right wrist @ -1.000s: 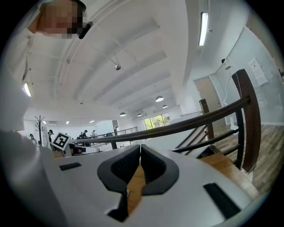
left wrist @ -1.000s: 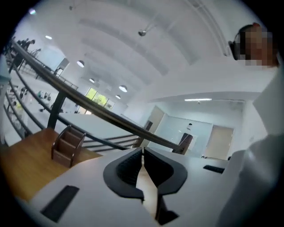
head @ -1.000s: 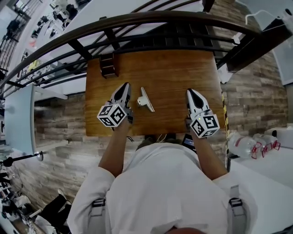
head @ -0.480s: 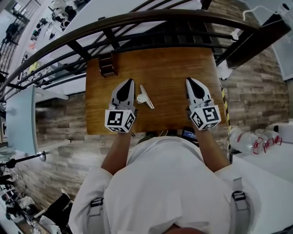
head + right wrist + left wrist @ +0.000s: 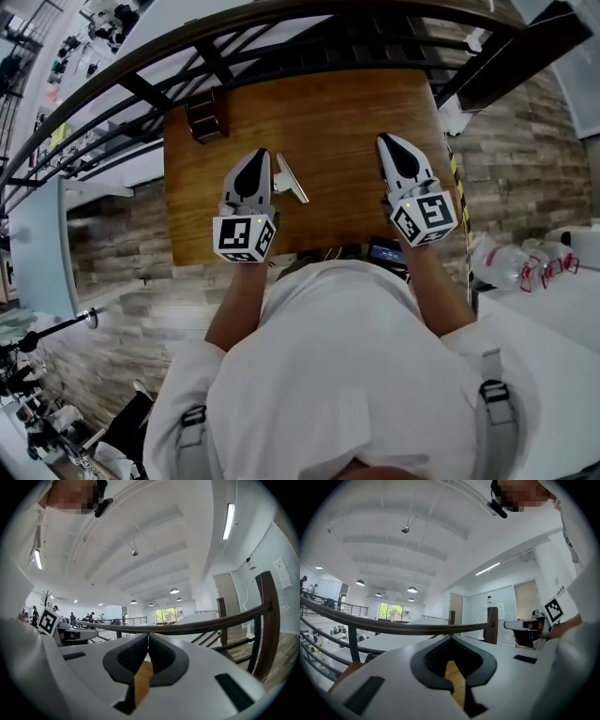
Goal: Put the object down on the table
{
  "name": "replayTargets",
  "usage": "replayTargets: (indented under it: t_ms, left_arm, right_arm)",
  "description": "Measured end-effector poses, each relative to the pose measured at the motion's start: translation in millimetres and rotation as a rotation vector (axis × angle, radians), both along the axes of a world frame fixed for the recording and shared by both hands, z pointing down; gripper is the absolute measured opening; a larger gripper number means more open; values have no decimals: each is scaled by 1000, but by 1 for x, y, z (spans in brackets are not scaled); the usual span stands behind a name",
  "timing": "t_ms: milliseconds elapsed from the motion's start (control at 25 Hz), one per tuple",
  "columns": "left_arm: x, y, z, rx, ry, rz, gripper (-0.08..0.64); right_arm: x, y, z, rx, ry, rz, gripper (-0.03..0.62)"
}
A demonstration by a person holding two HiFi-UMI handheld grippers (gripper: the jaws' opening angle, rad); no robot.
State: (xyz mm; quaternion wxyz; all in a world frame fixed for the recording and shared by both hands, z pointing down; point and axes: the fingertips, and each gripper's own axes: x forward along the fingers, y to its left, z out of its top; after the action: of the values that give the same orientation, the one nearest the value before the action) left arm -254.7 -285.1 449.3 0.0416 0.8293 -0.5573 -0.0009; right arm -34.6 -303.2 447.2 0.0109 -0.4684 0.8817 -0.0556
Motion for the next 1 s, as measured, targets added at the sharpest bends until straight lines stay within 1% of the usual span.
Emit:
replayTargets:
  t_ms: [240, 400, 560, 760, 880, 1000]
  left_arm:
    - [-3, 4, 18, -48, 8, 2, 15]
    - [-1, 7, 22, -48, 11, 8, 15]
    - [-4, 9, 25, -52, 28, 7, 15]
    - [-6, 11, 20, -75, 109, 5, 15]
    - [-11, 6, 16, -66, 119, 5, 15]
    - [-19, 4, 19, -75, 123, -9, 15]
  right_arm:
    - [-2, 4, 13, -31, -7, -14, 25]
    - [-1, 7, 22, -56, -9, -18, 25]
    - [-5, 8, 24, -59, -9, -27, 25]
    - [-4, 10, 25, -66, -12, -32, 25]
    - [-7, 9, 28, -71, -20, -34, 25]
    - [-12, 8, 30, -75, -28, -39, 25]
